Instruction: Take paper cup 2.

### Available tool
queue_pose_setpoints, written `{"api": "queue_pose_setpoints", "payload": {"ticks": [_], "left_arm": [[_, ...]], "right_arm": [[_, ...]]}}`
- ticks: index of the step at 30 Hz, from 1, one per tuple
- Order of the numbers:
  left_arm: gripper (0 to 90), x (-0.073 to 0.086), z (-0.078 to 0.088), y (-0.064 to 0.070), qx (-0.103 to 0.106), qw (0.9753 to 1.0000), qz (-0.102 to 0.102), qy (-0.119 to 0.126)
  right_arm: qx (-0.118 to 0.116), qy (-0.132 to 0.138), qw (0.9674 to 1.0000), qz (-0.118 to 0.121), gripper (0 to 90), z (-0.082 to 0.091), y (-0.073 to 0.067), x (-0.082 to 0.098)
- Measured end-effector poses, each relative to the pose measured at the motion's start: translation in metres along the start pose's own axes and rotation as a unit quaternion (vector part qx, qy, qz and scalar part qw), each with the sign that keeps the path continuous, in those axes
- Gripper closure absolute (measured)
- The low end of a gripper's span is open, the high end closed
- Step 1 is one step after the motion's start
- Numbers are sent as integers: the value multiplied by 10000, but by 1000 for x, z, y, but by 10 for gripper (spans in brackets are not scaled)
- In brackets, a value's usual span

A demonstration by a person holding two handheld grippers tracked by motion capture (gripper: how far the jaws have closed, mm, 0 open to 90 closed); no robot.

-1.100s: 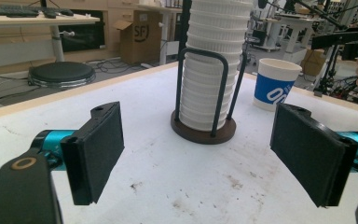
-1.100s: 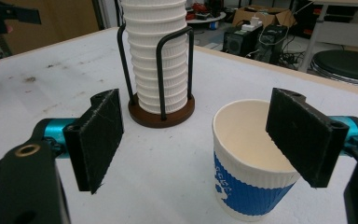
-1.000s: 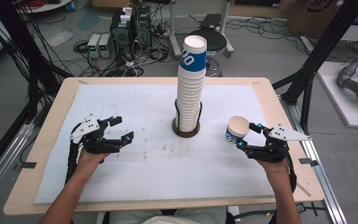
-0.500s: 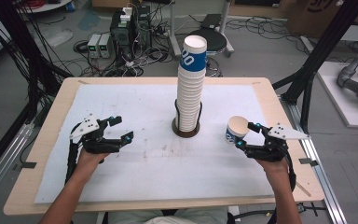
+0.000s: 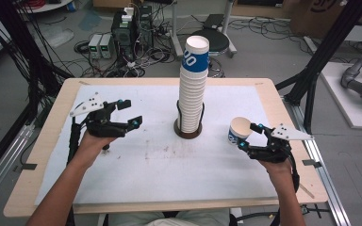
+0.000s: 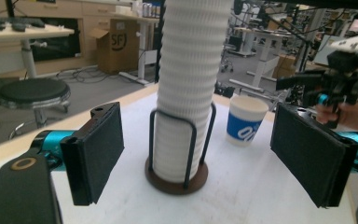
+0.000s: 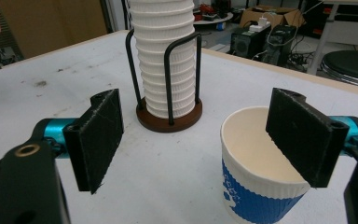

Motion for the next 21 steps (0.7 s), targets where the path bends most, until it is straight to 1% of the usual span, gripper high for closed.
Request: {"api": "queue_pose_setpoints", "payload": {"ticks": [1,5,7,9,11,13,15,16,17,20,21], "left_arm": [[171,-6,-1,0,10,10000,-50,-10],[173,-32,-5,4,158,9998,-137,55],[173,-42,-8,5,213,9995,-198,75],[174,-54,-12,7,304,9993,-217,78],[174,-63,-17,7,347,9991,-213,81],[174,-73,-22,7,377,9989,-269,82],[174,-85,-28,7,393,9988,-269,71],[174,-88,-30,6,388,9988,-301,72],[174,-93,-33,6,418,9987,-274,62],[173,-105,-42,8,459,9984,-333,50],[173,-108,-44,8,472,9984,-318,39]], "right_arm": [[-7,2,10000,18,194,0,0,0],[-23,-22,10000,9,194,-1,-1,1],[-34,-35,10000,-5,194,-1,-1,2],[-34,-24,10000,-2,194,-1,-1,2],[-40,-30,10000,-16,194,-1,-1,3],[-50,-39,10000,-37,194,-1,-1,3],[-48,-40,10000,-37,194,0,-1,3],[-50,-32,10000,-30,194,0,-1,3],[-50,-35,10000,-26,194,0,-1,3],[-57,-46,10000,-18,194,0,-2,3],[-58,-46,10000,-15,194,0,-2,3]]}}
Point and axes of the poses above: each handheld gripper's, and its own axes: z roughly backward along the jaws, x roughly out of its underside, y roughly to its right, the point moved 9 cm from there along -z, roughly forward along the jaws, and after that the axes turned 13 degrees about -y, right-handed, at the moved point
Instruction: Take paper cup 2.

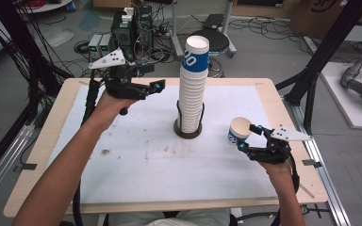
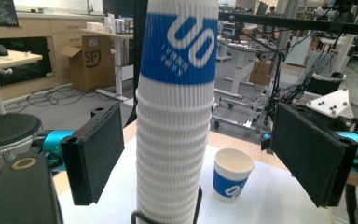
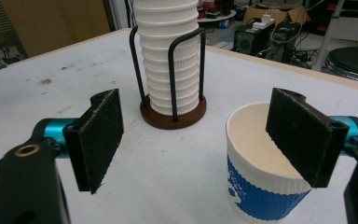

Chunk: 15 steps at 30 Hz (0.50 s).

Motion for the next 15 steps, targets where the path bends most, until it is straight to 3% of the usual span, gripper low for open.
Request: {"api": "queue_pose_setpoints", "payload": {"ticks": [15], "left_arm": [[171,-47,-43,-9,-108,9997,-83,-207]], "right_arm": [[-44,71,10000,-5,194,3,-1,-2]]}}
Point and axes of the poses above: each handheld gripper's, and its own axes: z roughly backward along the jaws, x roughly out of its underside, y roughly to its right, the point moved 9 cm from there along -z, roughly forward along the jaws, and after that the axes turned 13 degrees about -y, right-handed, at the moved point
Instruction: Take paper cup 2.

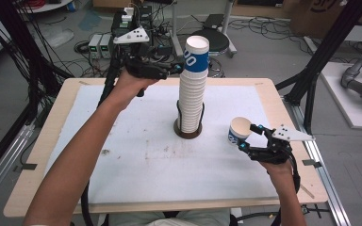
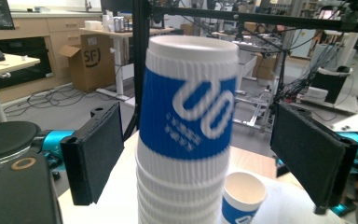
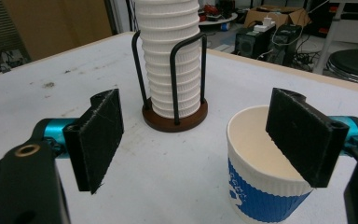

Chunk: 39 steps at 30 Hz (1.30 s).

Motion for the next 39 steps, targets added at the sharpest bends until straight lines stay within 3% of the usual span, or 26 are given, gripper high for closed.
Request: {"api": "queue_pose_setpoints", "payload": {"ticks": [8,14,17,21,28,35,39], "left_arm": [[171,-18,-25,-3,-150,9997,-41,-212],[178,-22,-40,-1,-239,9990,-29,-375],[244,-23,-44,4,-186,9989,-110,-412],[251,-23,-43,2,-223,9988,-40,-441],[262,-26,-42,4,-209,9980,-155,-571],[269,-34,-37,3,-209,9986,-95,-471],[274,-49,-28,5,-156,9996,-39,-252]], "right_arm": [[-24,38,10000,-14,194,2,0,-1],[-43,35,10000,-38,194,2,-1,0],[-28,43,10000,-25,194,3,1,1],[-14,48,10000,-55,194,5,2,2],[-16,58,10000,-47,194,5,2,2],[-32,43,10000,-51,194,3,2,2],[-42,53,9999,-75,194,3,1,2]]}}
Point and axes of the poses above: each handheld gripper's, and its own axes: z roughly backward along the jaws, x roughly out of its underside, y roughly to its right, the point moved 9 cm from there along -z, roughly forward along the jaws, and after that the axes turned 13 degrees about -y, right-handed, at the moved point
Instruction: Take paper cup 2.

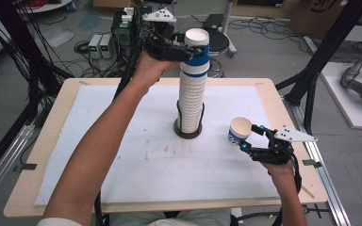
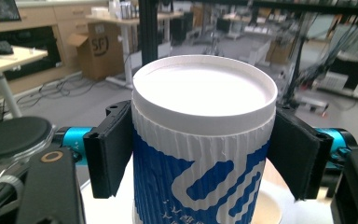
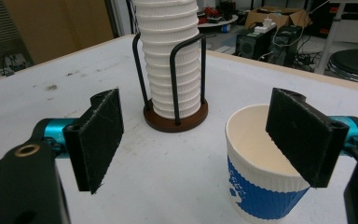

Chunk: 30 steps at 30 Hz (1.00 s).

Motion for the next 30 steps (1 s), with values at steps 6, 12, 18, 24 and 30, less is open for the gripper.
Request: {"api": "queue_pose_setpoints", "payload": {"ticks": [6,12,18,24,30], "left_arm": [[274,-22,16,1,-37,9998,5,197],[274,-37,31,2,-43,9991,45,418],[274,-44,48,-2,-77,9983,50,567],[274,-45,70,-7,-146,9976,22,670],[274,-42,97,-10,-171,9970,-20,757]], "right_arm": [[-6,-9,10000,0,195,-1,0,1],[-14,-6,10000,0,194,-1,0,1],[-30,6,10000,-13,194,-1,0,1],[-51,9,10000,-17,194,-2,-1,0],[-74,6,10000,-27,194,-3,-3,0]]}}
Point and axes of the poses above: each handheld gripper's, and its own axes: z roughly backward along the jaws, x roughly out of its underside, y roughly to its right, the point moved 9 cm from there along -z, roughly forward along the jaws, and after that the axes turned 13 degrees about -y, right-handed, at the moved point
